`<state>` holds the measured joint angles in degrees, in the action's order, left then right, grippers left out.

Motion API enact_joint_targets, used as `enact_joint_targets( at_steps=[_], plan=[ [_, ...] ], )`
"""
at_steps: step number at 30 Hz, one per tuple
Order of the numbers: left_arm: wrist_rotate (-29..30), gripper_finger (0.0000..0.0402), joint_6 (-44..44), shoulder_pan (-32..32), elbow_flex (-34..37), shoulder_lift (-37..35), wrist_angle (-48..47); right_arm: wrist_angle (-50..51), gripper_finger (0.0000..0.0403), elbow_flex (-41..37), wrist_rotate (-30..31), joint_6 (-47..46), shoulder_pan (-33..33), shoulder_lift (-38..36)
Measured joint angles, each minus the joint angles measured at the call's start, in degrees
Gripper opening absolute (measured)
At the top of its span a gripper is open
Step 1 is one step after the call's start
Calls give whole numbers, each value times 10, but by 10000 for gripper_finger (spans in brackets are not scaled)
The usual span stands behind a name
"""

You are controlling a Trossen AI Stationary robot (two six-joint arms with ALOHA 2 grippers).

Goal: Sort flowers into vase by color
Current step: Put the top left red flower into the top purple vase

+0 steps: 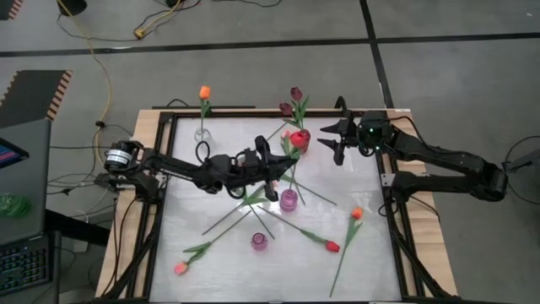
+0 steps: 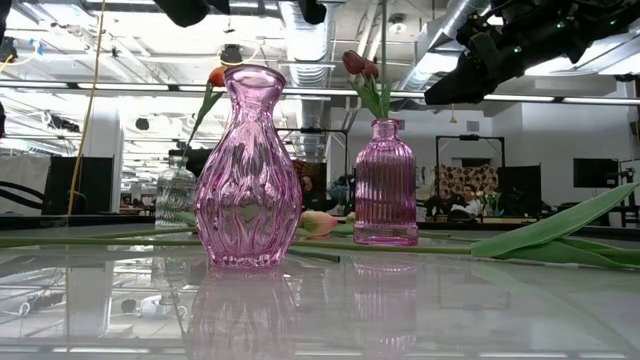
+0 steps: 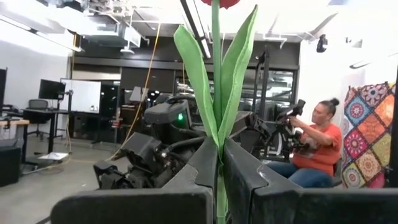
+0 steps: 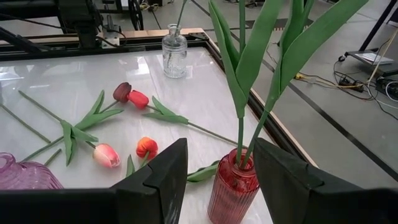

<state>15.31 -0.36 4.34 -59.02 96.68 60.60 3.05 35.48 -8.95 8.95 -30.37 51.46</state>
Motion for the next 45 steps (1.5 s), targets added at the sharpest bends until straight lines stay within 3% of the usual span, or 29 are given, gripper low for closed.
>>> enact_joint_targets(
  at_steps=[35,45],
  plan=[
    [5,0,-1,0,0,0,-14,0,207,0,0,-20,0,0],
    [23,0,2,0,-6,61,35,0,207,0,0,-19,0,0]
  ],
)
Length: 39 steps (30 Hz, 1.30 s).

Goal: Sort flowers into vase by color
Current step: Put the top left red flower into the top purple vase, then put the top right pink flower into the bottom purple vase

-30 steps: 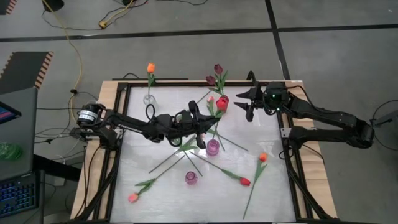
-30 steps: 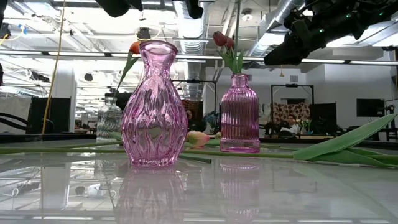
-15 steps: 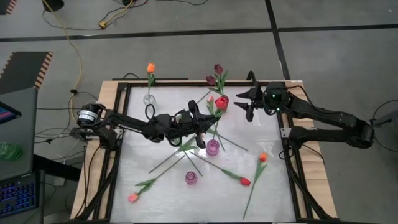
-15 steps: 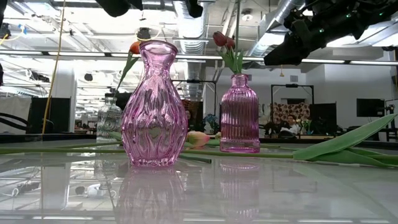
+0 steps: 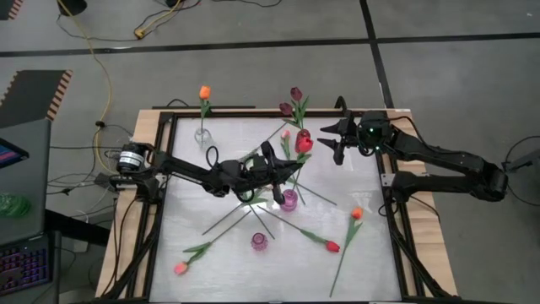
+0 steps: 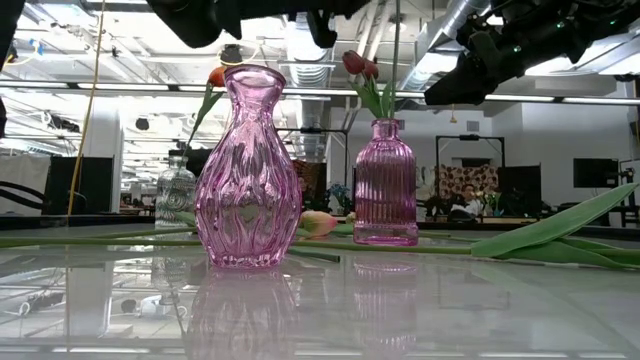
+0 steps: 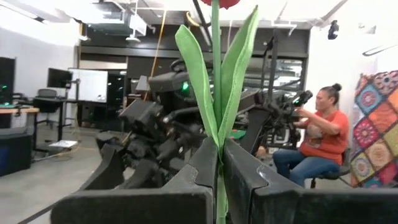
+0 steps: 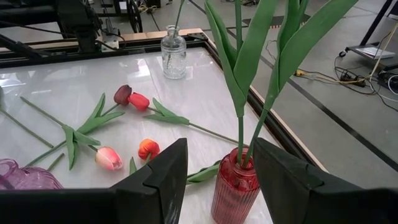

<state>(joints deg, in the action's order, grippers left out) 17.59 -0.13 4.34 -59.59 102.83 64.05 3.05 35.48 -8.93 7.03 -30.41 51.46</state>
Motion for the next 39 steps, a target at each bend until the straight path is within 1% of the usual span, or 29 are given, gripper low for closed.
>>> enact_joint_targets(
  at_steps=[4,9,14,19,27,30,33,39],
  plan=[
    [7,0,1,0,0,2,-12,0,207,0,0,1,0,0],
    [7,1,3,2,0,3,-60,0,207,0,0,0,0,0],
    [7,15,15,2,0,3,-107,0,207,0,0,0,0,0],
    [8,42,33,2,0,3,-123,0,207,0,0,0,0,0],
    [8,107,28,2,0,1,-137,0,207,0,0,-1,0,0],
    [8,129,27,2,0,-16,-188,0,207,0,0,-11,0,0],
    [12,144,15,2,0,-45,-260,1,207,0,0,-30,0,0],
    [13,151,1,2,0,-119,-418,10,207,0,0,-84,10,1]
  ],
)
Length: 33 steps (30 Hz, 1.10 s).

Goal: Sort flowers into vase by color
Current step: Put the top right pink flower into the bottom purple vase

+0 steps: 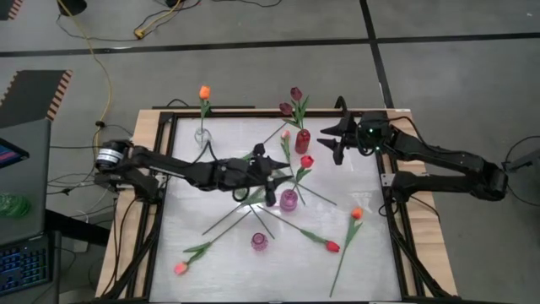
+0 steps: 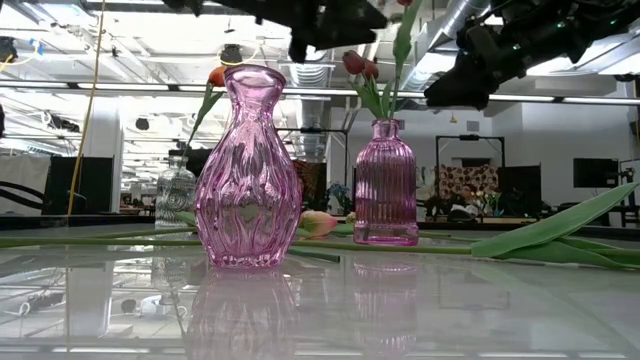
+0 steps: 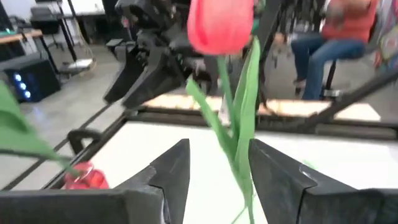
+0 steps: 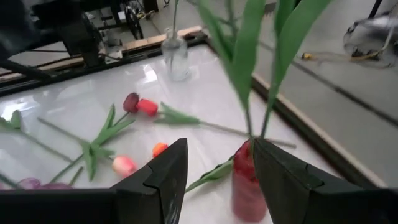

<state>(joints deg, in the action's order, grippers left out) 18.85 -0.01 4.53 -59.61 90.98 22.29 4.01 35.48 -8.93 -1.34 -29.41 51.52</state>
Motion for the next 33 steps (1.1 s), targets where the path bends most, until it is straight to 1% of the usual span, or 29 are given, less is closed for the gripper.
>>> enact_joint_targets(
  at_steps=[4,9,13,17,19,21,25,27,30,33],
  plan=[
    [6,151,0,0,0,-50,-110,16,207,0,0,-20,26,13],
    [58,151,6,-1,0,-101,-257,13,207,0,4,-44,66,53],
    [107,151,18,-10,0,-122,-361,-2,207,0,50,-72,97,98],
    [99,151,43,-38,0,-122,-436,-28,207,0,111,-111,113,148],
    [83,151,43,-55,12,-119,-433,-45,207,0,122,-127,115,172],
    [61,151,37,-75,42,-118,-411,-67,207,0,121,-141,115,196],
    [-4,151,35,-118,117,-117,-318,-120,207,0,121,-158,115,248],
    [-28,151,36,-137,151,-117,-277,-150,207,0,121,-158,115,272],
    [-43,151,42,-158,184,-117,-239,-195,207,0,121,-179,115,309],
    [-47,151,51,-171,202,-117,-232,-224,207,0,121,-204,115,344]
  ],
)
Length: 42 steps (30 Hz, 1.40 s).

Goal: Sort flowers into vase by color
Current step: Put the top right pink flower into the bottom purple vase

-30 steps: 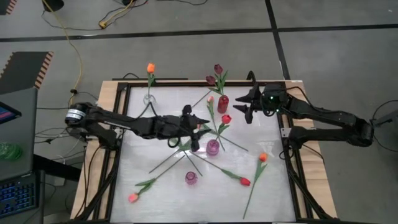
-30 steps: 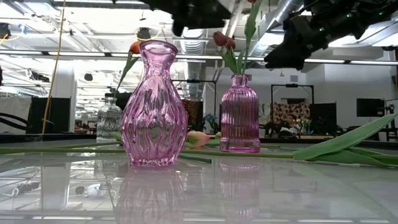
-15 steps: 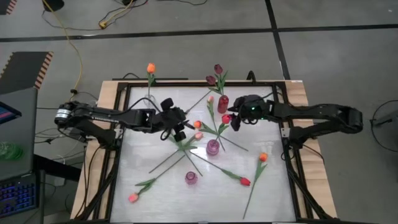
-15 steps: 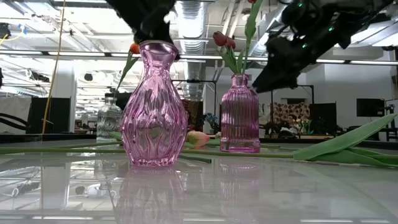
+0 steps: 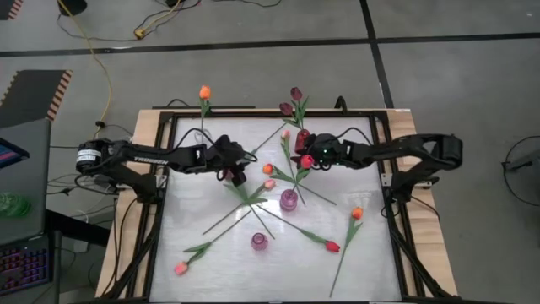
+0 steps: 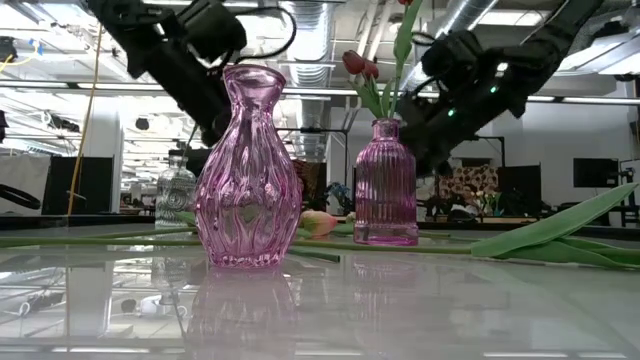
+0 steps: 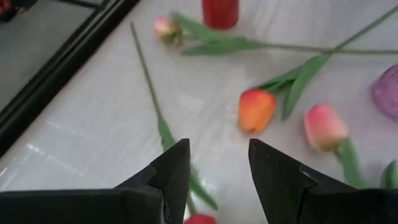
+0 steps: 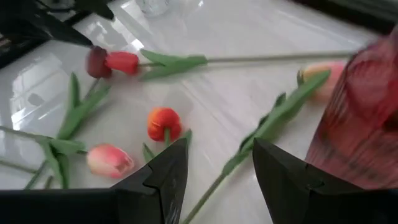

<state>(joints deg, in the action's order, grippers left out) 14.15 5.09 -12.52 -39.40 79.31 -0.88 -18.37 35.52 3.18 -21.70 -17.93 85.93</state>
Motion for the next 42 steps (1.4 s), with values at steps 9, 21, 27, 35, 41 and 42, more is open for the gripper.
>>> enact_joint_targets(
  at_steps=[9,21,27,35,41,42],
  plan=[
    [-1,151,2,-5,11,0,13,-43,207,0,16,-25,5,87],
    [-2,151,22,-5,11,0,19,-42,206,54,54,-22,38,182],
    [-3,151,23,-4,11,0,19,-31,171,56,66,-23,43,179],
    [-5,151,30,-4,11,0,18,-26,79,56,66,-23,43,179],
    [-5,151,30,-4,11,0,17,-26,35,56,64,-23,44,179],
    [-5,151,30,-4,11,0,17,-26,32,56,64,-23,44,178]
  ],
)
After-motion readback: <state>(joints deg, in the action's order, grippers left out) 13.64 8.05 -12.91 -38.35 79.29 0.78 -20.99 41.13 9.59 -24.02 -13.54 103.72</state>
